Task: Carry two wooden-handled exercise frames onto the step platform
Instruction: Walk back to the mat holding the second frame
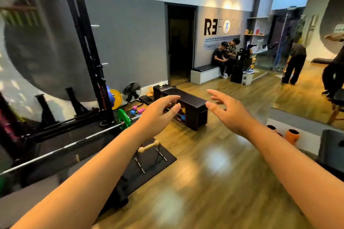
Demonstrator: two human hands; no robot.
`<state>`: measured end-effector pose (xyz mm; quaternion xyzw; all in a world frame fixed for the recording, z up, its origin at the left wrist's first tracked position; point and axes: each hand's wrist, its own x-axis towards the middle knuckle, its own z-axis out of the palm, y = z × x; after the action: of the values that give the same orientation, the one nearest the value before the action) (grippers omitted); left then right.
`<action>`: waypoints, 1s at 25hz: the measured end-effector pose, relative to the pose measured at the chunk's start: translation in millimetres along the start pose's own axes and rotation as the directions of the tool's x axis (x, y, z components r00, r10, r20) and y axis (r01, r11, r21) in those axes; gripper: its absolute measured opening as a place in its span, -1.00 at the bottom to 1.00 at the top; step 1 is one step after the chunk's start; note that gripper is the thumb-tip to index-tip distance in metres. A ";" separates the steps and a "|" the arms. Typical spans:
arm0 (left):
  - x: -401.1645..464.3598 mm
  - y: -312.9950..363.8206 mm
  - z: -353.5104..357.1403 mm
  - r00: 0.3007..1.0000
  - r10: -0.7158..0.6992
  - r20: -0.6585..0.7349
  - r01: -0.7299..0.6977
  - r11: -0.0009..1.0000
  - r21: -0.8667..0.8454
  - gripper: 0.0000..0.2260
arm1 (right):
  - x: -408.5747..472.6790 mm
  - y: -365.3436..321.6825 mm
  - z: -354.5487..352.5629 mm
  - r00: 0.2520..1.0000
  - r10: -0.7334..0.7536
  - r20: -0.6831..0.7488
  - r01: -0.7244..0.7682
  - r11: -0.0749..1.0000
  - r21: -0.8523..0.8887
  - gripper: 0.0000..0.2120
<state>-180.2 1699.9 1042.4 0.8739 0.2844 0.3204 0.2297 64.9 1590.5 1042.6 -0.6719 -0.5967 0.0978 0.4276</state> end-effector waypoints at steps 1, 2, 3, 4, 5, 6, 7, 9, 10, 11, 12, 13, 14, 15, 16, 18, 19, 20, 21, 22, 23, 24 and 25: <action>13.1 -6.8 2.9 1.000 -0.015 -0.001 0.015 1.000 0.024 -0.58 | 18.8 11.4 7.2 1.000 -0.003 0.020 0.003 1.000 0.018 -0.39; 27.3 -16.4 6.2 1.000 -0.028 -0.006 0.028 0.999 0.042 -0.58 | 39.4 23.5 15.8 0.999 -0.011 0.046 0.009 0.999 0.035 -0.43; 42.0 -26.5 8.4 0.999 -0.041 -0.017 0.042 0.998 0.057 -0.58 | 59.9 34.4 22.8 0.998 -0.025 0.064 0.022 0.999 0.042 -0.46; 58.5 -38.7 9.8 0.998 -0.054 -0.036 0.056 0.996 0.066 -0.58 | 82.0 45.6 28.8 0.996 -0.040 0.076 0.037 0.998 0.045 -0.46; 76.1 -52.0 10.1 0.996 -0.072 -0.058 0.076 0.995 0.069 -0.58 | 104.7 56.3 34.6 0.995 -0.051 0.085 0.047 0.998 0.046 -0.46; 93.9 -66.3 10.5 0.993 -0.085 -0.078 0.090 0.994 0.069 -0.58 | 126.9 66.6 40.4 0.994 -0.064 0.092 0.060 0.997 0.051 -0.46; 112.3 -81.3 11.9 0.992 -0.090 -0.093 0.097 0.993 0.072 -0.57 | 150.0 76.5 47.1 0.992 -0.078 0.097 0.072 0.996 0.059 -0.46; 144.5 -110.8 17.3 0.990 -0.088 -0.109 0.098 0.992 0.084 -0.57 | 191.2 95.3 61.5 0.990 -0.095 0.100 0.087 0.993 0.080 -0.45; 165.0 -129.2 21.7 0.989 -0.090 -0.117 0.100 0.991 0.085 -0.57 | 215.7 105.6 70.4 0.989 -0.096 0.108 0.086 0.992 0.090 -0.46; 187.0 -148.2 26.2 0.988 -0.099 -0.122 0.109 0.991 0.082 -0.57 | 240.5 116.5 79.0 0.988 -0.089 0.125 0.077 0.992 0.095 -0.46; 208.9 -166.7 30.6 0.987 -0.107 -0.121 0.117 0.990 0.081 -0.56 | 264.4 127.6 86.9 0.986 -0.081 0.143 0.067 0.993 0.098 -0.46; 228.1 -183.5 35.6 0.987 -0.115 -0.116 0.125 0.989 0.084 -0.55 | 285.9 138.4 95.0 0.984 -0.078 0.160 0.062 0.993 0.100 -0.47; 248.8 -198.8 40.3 0.987 -0.117 -0.112 0.127 0.988 0.089 -0.55 | 308.1 148.9 101.6 0.983 -0.082 0.166 0.064 0.992 0.109 -0.47; 270.4 -213.7 45.3 0.987 -0.119 -0.105 0.129 0.987 0.092 -0.55 | 331.6 160.1 107.0 0.983 -0.081 0.165 0.061 0.991 0.121 -0.47; 288.4 -226.3 49.6 0.987 -0.127 -0.098 0.135 0.987 0.090 -0.55 | 352.6 170.9 112.0 0.984 -0.074 0.164 0.053 0.990 0.130 -0.46; 321.5 -250.4 60.0 0.985 -0.155 -0.081 0.162 0.983 0.089 -0.54 | 391.1 192.8 123.4 0.980 -0.062 0.188 0.037 0.990 0.135 -0.45; 337.7 -263.4 66.1 0.983 -0.168 -0.074 0.175 0.980 0.097 -0.54 | 409.8 205.5 130.6 0.977 -0.061 0.204 0.034 0.990 0.135 -0.45; 353.1 -277.5 72.5 0.981 -0.178 -0.076 0.186 0.977 0.105 -0.54 | 429.3 219.2 139.1 0.973 -0.068 0.221 0.037 0.990 0.139 -0.45; 367.8 -293.3 79.8 0.977 -0.197 -0.081 0.205 0.973 0.105 -0.55 | 450.4 234.1 148.7 0.967 -0.076 0.243 0.041 0.989 0.145 -0.44; 381.4 -310.1 87.9 0.971 -0.223 -0.090 0.232 0.968 0.097 -0.55 | 472.1 249.5 159.1 0.960 -0.082 0.266 0.043 0.988 0.148 -0.44; 393.0 -326.5 96.7 0.962 -0.254 -0.102 0.263 0.961 0.087 -0.55 | 492.9 264.5 169.9 0.952 -0.090 0.291 0.048 0.987 0.151 -0.44; 403.1 -343.5 106.2 0.950 -0.289 -0.116 0.299 0.951 0.077 -0.55 | 513.7 279.8 182.1 0.943 -0.105 0.316 0.056 0.986 0.160 -0.44; 410.2 -358.9 115.6 0.938 -0.323 -0.127 0.333 0.941 0.067 -0.55 | 531.3 294.1 194.1 0.934 -0.121 0.337 0.066 0.983 0.171 -0.44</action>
<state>33.7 2201.8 929.3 0.8038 0.4524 0.3142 0.2248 294.3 2172.8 921.1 -0.5794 -0.6844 0.2405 0.3716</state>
